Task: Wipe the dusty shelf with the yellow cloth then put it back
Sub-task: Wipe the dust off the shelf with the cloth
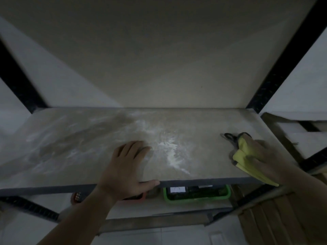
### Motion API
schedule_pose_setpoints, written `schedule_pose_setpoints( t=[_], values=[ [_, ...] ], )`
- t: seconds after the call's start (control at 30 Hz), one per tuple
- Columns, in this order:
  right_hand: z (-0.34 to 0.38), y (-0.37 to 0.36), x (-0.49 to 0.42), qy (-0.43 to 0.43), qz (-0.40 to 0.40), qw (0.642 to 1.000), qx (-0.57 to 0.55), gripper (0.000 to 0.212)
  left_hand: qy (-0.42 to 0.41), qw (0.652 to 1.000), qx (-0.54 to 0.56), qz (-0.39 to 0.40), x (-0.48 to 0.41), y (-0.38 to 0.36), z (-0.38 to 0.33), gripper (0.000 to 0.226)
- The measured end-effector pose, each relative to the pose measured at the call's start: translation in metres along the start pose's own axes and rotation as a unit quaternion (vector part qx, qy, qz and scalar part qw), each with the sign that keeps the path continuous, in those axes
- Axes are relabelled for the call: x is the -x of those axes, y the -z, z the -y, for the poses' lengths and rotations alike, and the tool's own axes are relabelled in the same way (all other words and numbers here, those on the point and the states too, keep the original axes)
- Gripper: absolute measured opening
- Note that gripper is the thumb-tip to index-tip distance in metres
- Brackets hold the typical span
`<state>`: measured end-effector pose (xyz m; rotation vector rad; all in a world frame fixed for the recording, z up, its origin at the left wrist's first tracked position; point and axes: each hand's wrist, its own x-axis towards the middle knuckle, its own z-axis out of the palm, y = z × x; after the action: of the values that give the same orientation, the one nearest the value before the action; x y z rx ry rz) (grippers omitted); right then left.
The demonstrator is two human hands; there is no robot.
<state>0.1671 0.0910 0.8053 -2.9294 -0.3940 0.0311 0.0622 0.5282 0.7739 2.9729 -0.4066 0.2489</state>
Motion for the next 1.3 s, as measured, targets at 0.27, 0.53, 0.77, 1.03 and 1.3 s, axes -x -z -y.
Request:
schedule_pose_setpoints(
  t=[0.27,0.53,0.77,1.03,1.3],
  values=[
    [0.061,-0.02,0.019,0.115,-0.05,0.986,-0.109,0.045,-0.003,1.0,0.001,-0.004,0.001,0.0,0.001,0.099],
    [0.213,-0.065,-0.02,0.108,-0.12,0.983,-0.084,0.044,0.005,1.0,-0.004,0.019,0.0,0.002,0.0,0.099],
    [0.186,-0.029,-0.062,0.109,-0.086,0.982,-0.125,0.038,-0.012,1.0,0.002,-0.012,0.001,0.001,0.0,0.093],
    [-0.018,0.007,-0.052,-0.111,-0.087,0.986,0.084,0.035,-0.022,0.999,0.001,-0.038,0.0,-0.004,0.001,0.092],
    [0.114,-0.043,-0.056,-0.038,-0.11,0.991,-0.064,0.048,-0.03,0.999,0.005,-0.029,0.0,-0.007,0.004,0.092]
  ],
)
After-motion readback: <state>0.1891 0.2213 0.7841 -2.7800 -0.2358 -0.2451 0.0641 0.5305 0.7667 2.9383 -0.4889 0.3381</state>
